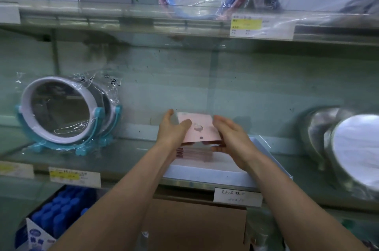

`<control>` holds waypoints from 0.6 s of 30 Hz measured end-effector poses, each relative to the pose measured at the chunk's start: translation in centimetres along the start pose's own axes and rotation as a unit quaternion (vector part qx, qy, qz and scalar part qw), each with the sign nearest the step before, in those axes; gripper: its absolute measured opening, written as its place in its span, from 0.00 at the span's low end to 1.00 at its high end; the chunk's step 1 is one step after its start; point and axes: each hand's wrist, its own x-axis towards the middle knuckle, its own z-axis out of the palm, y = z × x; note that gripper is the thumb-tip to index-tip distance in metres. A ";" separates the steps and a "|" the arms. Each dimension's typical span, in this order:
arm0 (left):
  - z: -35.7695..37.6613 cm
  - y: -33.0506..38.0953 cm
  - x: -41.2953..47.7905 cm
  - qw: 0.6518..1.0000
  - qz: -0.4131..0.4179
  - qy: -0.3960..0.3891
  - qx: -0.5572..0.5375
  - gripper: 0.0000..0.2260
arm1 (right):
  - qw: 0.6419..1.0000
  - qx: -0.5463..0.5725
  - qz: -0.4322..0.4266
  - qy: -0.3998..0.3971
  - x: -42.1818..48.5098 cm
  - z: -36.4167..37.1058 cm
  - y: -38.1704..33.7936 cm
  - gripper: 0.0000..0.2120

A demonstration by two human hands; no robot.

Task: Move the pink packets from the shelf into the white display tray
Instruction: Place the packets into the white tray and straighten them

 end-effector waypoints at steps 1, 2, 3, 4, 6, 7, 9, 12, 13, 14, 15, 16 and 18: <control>0.1 0.0 -0.3 1.000 -0.003 -0.027 0.014 0.24 | 1.000 -0.005 0.009 0.001 0.0 0.0 0.1 0.15; 0.1 0.1 -0.6 0.999 -0.002 -0.048 0.020 0.24 | 1.000 -0.020 0.016 0.007 0.0 -0.1 0.2 0.18; 0.2 0.1 -0.7 0.998 0.002 -0.058 0.028 0.25 | 0.999 -0.038 0.020 0.017 0.1 -0.2 0.3 0.20; 0.2 0.0 -0.6 0.997 0.011 -0.063 0.037 0.28 | 0.998 -0.049 0.014 0.029 0.1 -0.3 0.4 0.19; 0.2 0.0 -0.5 0.997 0.012 -0.064 0.030 0.32 | 0.997 -0.041 -0.031 0.064 0.2 -0.4 0.4 0.14; 0.3 0.1 -0.5 0.998 0.006 -0.061 0.019 0.29 | 0.994 -0.029 -0.061 0.087 0.2 -0.5 0.3 0.12; 0.1 0.6 -0.5 0.998 -0.022 -0.052 -0.004 0.17 | 0.986 -0.019 -0.111 0.122 0.1 -0.5 0.1 0.10; -0.1 1.0 -0.7 0.992 -0.085 -0.074 -0.047 0.22 | 0.977 -0.066 -0.155 0.130 0.1 -0.5 0.3 0.14; -0.2 1.1 -0.8 0.988 -0.103 -0.095 -0.058 0.22 | 0.977 -0.083 -0.153 0.120 0.0 -0.5 0.4 0.14; -0.3 1.2 -0.9 0.984 -0.116 -0.116 -0.064 0.20 | 0.978 -0.098 -0.149 0.110 0.0 -0.5 0.4 0.13; -0.3 1.2 -1.0 0.981 -0.124 -0.130 -0.073 0.16 | 0.978 -0.105 -0.146 0.102 0.0 -0.6 0.5 0.12; -0.3 1.3 -1.2 0.980 -0.126 -0.131 -0.084 0.12 | 0.979 -0.108 -0.143 0.098 0.1 -0.6 0.6 0.11; -0.2 1.2 -1.1 0.985 -0.105 -0.111 -0.076 0.05 | 0.977 -0.135 -0.142 0.088 0.3 -0.6 0.7 0.12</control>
